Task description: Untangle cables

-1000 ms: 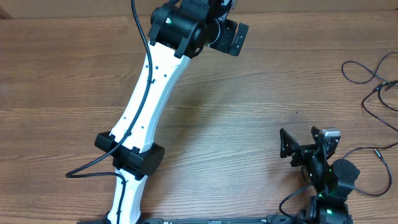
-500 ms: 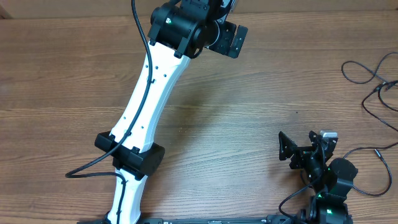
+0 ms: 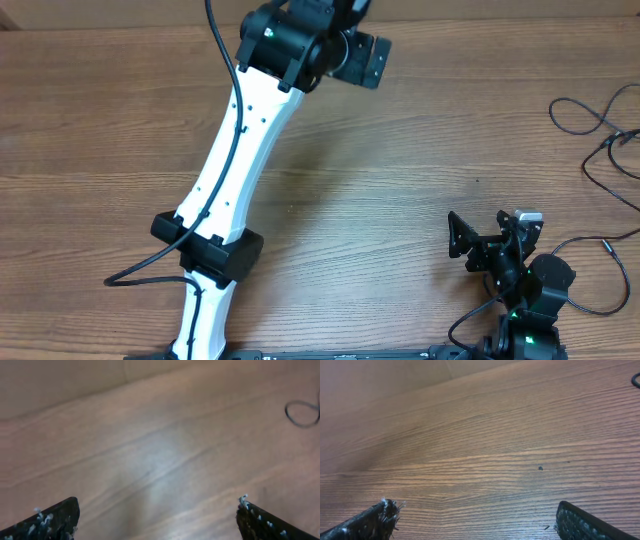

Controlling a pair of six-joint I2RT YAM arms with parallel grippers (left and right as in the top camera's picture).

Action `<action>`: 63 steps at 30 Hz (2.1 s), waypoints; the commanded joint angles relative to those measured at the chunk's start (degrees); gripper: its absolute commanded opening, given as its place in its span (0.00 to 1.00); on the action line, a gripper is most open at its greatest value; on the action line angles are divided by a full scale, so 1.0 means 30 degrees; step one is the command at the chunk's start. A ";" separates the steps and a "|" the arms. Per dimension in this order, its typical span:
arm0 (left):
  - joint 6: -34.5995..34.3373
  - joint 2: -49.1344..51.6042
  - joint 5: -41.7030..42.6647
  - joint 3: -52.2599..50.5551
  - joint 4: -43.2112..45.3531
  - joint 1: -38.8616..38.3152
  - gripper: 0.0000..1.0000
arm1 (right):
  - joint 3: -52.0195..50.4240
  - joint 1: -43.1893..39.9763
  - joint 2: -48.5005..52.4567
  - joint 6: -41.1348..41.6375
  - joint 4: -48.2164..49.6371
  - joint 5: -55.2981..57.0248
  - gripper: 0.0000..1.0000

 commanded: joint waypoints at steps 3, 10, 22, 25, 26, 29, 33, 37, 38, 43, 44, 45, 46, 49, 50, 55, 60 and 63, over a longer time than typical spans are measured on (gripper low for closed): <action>0.0401 -0.3687 0.0721 0.0189 0.0925 0.2120 1.00 | -0.0189 -0.0073 -0.0015 0.0007 0.0051 0.0255 1.00; 0.2004 -0.8007 0.0627 -0.0058 -0.0896 0.4583 1.00 | -0.0189 -0.0073 -0.0015 0.0007 0.0051 0.0255 1.00; 0.1800 -1.8615 -0.0131 -1.5001 0.6455 0.5537 1.00 | -0.0189 -0.0073 -0.0015 0.0007 0.0044 0.0255 1.00; 0.1195 -2.2163 -0.0131 -2.1296 1.0346 0.5566 1.00 | -0.0189 -0.0073 -0.0015 0.0007 0.0051 0.0255 1.00; 0.1137 -2.3132 -0.0131 -2.2979 1.1395 0.5574 1.00 | -0.0189 -0.0073 -0.0015 0.0007 0.0051 0.0255 1.00; 0.1151 -2.6505 -0.0138 -2.8647 1.4870 0.5778 1.00 | -0.0189 -0.0073 -0.0015 0.0007 0.0051 0.0255 1.00; 0.0925 -3.0279 0.0109 -3.4774 1.8243 0.6666 1.00 | -0.0189 -0.0073 -0.0015 0.0007 0.0051 0.0255 1.00; 0.0874 -3.4221 0.0226 -4.0224 2.1121 0.7708 1.00 | -0.0189 -0.0073 -0.0015 0.0007 0.0044 0.0255 1.00; 0.0882 -3.4942 0.0219 -4.1106 2.1595 0.7876 1.00 | -0.0189 -0.0073 -0.0015 0.0007 0.0051 0.0255 1.00; 0.1027 -3.7798 0.0131 -4.4610 2.3766 0.8539 1.00 | -0.0189 -0.0073 -0.0015 0.0007 0.0051 0.0255 1.00; 0.1020 -3.8279 0.0073 -4.5251 2.4152 0.8677 1.00 | -0.0189 -0.0073 -0.0015 0.0007 0.0051 0.0255 1.00; 0.1020 -3.8701 -0.0007 -4.5798 2.4400 0.8808 1.00 | -0.0189 -0.0073 -0.0015 0.0007 0.0051 0.0255 1.00; 0.1020 -3.9146 -0.0124 -4.6388 2.4553 0.8918 1.00 | -0.0189 -0.0073 -0.0015 0.0007 0.0051 0.0255 1.00; 0.1027 -4.0413 -0.1042 -4.8144 2.5762 0.9216 1.00 | -0.0189 -0.0073 -0.0015 0.0007 0.0051 0.0255 1.00; 0.1027 -4.0894 -0.1406 -4.8719 2.6032 0.9362 1.00 | -0.0189 -0.0073 -0.0015 0.0007 0.0051 0.0255 1.00; 0.1027 -4.1863 -0.1537 -5.0293 2.6243 1.0222 1.00 | -0.0189 -0.0073 -0.0015 0.0007 0.0044 0.0255 1.00; 0.2324 -4.1878 -0.1960 -5.1320 2.6046 1.0389 1.00 | -0.0189 -0.0073 -0.0015 0.0007 0.0051 0.0255 1.00; 0.3082 -4.1885 -0.2484 -5.1284 2.4341 1.0448 1.00 | -0.0189 -0.0073 -0.0015 0.0007 0.0051 0.0255 1.00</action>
